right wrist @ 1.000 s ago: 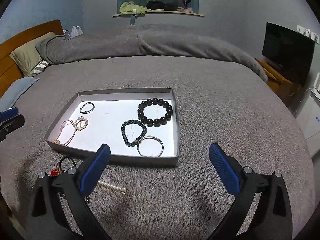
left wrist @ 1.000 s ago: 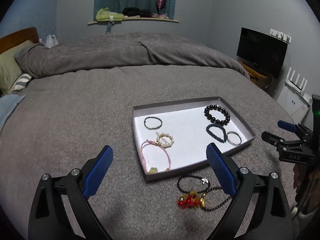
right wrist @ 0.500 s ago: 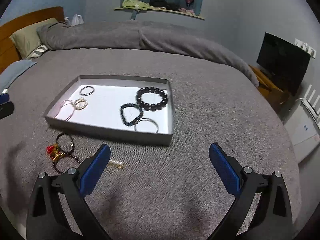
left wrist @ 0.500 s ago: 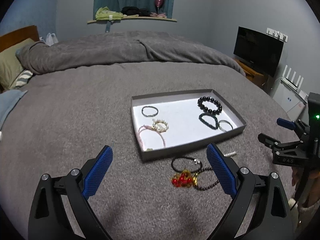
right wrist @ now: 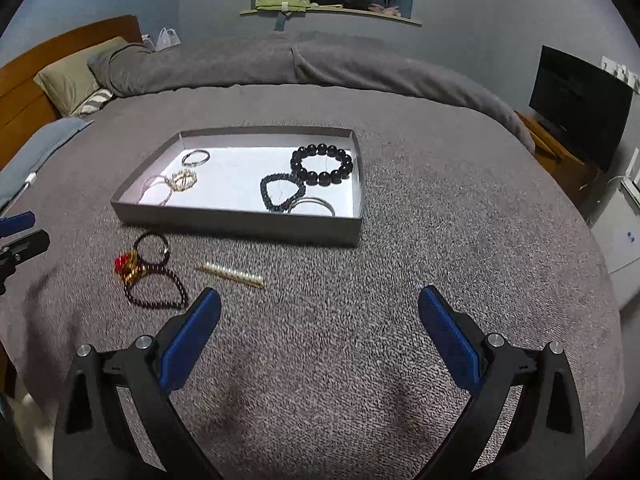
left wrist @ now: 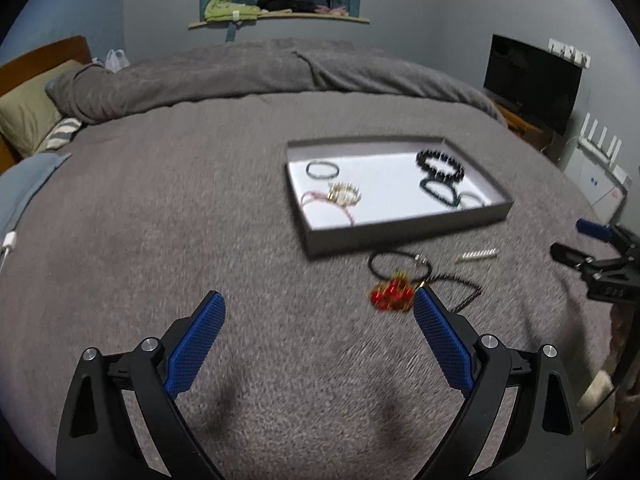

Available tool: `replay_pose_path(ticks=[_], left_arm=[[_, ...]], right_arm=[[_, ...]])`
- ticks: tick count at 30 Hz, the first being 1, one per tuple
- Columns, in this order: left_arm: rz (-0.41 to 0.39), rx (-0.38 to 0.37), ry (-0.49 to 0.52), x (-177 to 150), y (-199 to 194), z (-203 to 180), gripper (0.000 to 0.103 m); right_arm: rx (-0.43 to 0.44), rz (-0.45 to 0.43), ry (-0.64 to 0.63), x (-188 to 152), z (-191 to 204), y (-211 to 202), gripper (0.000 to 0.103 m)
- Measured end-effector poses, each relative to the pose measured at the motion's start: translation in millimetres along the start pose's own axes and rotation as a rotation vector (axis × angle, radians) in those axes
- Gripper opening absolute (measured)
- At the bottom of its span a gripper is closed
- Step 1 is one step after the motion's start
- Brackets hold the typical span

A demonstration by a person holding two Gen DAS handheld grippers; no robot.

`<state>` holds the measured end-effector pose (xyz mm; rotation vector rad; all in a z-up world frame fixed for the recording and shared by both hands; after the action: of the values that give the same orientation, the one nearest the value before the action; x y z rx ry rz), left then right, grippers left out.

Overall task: Organize jewelry
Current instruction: 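Withdraw both tools from the box toward the remaining jewelry, then grasp the red bead cluster ornament with the left tool while the right tool grasps the pearl hair pin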

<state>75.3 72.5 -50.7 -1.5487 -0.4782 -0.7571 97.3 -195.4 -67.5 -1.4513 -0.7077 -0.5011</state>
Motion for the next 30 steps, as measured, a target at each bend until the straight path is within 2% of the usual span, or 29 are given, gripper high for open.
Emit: replay_pose_path(ticks=[6,12,16,19,21,23,28,30], left_arm=[[0.06,-0.019,0.005,-19,22,-11,0.094],[0.072,-0.057,0.051,-24,34,-30,0.094],[0.055,-0.099,0.057,-20,42,-39,0.094],[0.058,-0.105,0.061,-16,49,-43,0.088],[0.066,-0.111,0.081,-14,55,-47,0.072],[0.077,-0.114,0.101,-14,60,-52,0.062],[0.08,-0.136,0.132,-12,65,-62,0.047],[0.082,-0.137,0.146,-12,67,-65,0.042]], right_arm=[[0.058,0.022,-0.037,-16,13,6,0.097],[0.1,0.036,-0.06,-23,24,14,0.097],[0.097,0.036,-0.07,-25,25,17,0.097],[0.101,0.036,-0.079,-26,26,19,0.097],[0.105,0.042,-0.08,-27,25,20,0.097],[0.116,0.048,-0.075,-28,24,23,0.097],[0.163,0.042,-0.034,-26,19,25,0.097],[0.155,0.036,-0.022,-24,16,27,0.097]])
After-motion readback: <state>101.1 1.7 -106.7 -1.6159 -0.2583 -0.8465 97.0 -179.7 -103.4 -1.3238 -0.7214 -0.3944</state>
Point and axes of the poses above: each gripper's, at about its wrist camera, not at the fingertips, and y roughly the way its jaws point, z to its left, x to its top, the point moved 8 cm from there along y, roughly the way its jaws point, and after that the axes turned 2 degrees about y, right-handed, at the moved point
